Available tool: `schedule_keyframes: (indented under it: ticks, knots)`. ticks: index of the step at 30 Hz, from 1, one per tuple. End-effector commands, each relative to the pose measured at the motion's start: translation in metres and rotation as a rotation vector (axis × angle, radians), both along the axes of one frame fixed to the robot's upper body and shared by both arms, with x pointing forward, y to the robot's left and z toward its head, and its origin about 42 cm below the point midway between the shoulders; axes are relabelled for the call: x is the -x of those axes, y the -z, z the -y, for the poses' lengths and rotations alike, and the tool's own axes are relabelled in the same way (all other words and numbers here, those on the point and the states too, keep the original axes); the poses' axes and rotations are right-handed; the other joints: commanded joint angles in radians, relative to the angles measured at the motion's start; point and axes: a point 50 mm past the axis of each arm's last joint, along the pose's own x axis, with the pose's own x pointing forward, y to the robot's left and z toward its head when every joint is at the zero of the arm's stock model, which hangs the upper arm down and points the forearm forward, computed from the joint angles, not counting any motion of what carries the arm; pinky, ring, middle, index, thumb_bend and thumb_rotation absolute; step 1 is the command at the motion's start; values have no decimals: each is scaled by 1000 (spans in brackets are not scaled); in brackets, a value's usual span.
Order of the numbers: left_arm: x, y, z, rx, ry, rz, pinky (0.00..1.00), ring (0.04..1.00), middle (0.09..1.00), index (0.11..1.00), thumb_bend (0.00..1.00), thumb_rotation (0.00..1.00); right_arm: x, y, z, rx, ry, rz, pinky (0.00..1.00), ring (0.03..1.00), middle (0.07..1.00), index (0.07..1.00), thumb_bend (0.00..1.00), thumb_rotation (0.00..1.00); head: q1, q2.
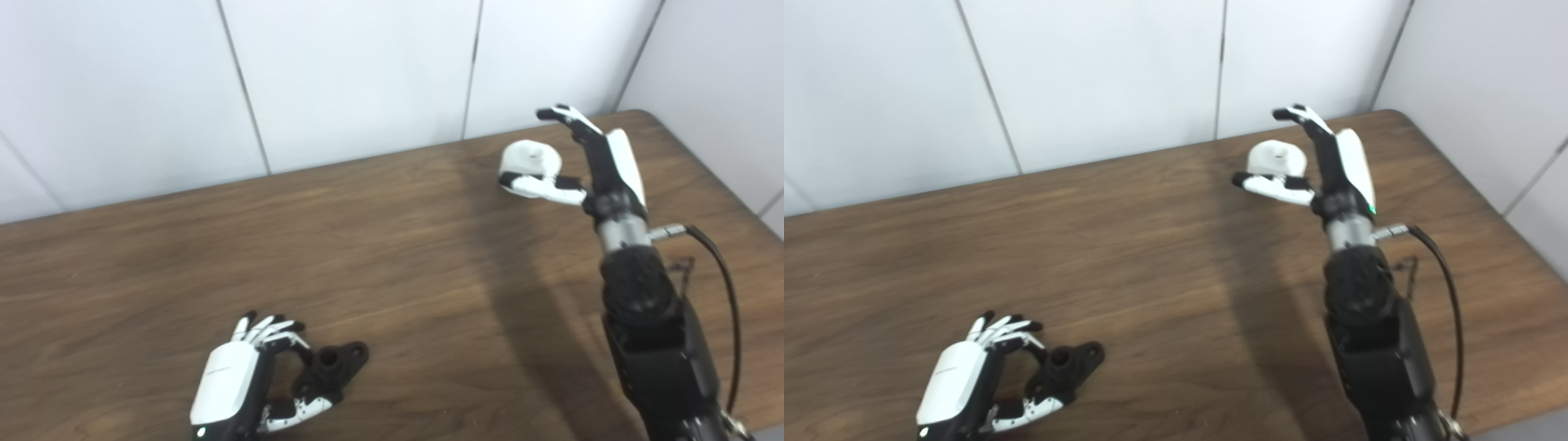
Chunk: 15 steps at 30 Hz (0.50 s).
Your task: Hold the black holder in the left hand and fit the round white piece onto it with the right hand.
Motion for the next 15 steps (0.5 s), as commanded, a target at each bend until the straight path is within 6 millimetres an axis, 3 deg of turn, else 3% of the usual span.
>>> schedule_keyframes:
  ticks: [1, 6, 10, 15]
  knots:
    - [-2, -4, -9, -22, -3, 10, 999, 864, 767, 485, 519, 42, -8, -23, 8, 56, 12, 63, 934, 942, 937, 755, 861, 281, -10, -2]
    - [-2, -4, -11, -26, -4, 8, 991, 857, 762, 485, 519, 42, -24, -29, 21, 156, 41, 18, 910, 959, 953, 765, 871, 308, -30, -10]
    - [-3, -5, -11, -28, -3, 6, 989, 853, 761, 485, 519, 41, -42, -33, 33, 223, 53, -44, 988, 996, 989, 777, 903, 258, -33, -14]
    - [-3, -5, -10, -27, -3, 8, 984, 847, 759, 485, 519, 41, -62, -36, 48, 303, 60, -148, 1000, 1000, 1000, 786, 925, 251, -32, -17]
